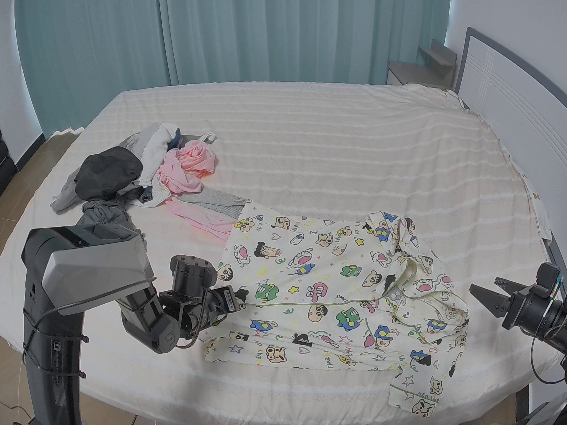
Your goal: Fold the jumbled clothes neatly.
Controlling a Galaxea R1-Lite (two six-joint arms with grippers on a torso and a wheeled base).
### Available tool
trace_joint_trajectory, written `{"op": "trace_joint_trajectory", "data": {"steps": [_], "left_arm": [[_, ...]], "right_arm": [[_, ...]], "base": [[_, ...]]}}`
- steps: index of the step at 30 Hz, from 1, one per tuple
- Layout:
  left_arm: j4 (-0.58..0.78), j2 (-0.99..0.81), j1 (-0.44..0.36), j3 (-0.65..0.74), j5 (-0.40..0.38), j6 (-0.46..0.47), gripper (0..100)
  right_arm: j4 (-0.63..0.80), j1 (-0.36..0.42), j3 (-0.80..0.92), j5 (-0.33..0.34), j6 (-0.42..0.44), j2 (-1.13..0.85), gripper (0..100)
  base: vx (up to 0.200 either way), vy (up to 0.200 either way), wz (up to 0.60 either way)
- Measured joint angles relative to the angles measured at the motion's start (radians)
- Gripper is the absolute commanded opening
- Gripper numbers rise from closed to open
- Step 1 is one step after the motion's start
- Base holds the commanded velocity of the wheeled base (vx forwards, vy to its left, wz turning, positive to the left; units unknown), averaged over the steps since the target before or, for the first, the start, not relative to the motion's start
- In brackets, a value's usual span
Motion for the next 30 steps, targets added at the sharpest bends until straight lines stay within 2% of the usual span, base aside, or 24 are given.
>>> {"op": "trace_joint_trajectory", "data": {"steps": [5,10,16,22,26,30], "left_arm": [[-0.019,0.0,-0.001,0.003,0.001,-0.001,100],[-0.138,-0.005,0.0,0.019,0.014,-0.003,100],[-0.283,-0.027,0.005,0.063,0.075,0.005,100],[-0.378,-0.054,0.013,0.143,0.188,0.042,100],[-0.512,-0.082,0.027,0.246,0.213,0.046,100],[-0.566,-0.123,0.04,0.37,0.225,0.009,100]], "right_arm": [[0.0,-0.006,0.0,-0.001,-0.003,0.002,100],[0.037,-0.024,-0.024,-0.002,-0.027,0.013,100],[0.232,-0.075,-0.124,-0.003,-0.14,0.059,100],[0.295,-0.104,-0.21,-0.006,-0.254,0.158,100],[0.307,-0.121,-0.264,-0.01,-0.338,0.266,100],[0.317,-0.132,-0.348,-0.015,-0.387,0.382,100]], "base": [[0.0,0.0,0.0],[0.0,0.0,0.0],[0.0,0.0,0.0],[0.0,0.0,0.0],[0.0,0.0,0.0],[0.0,0.0,0.0]]}}
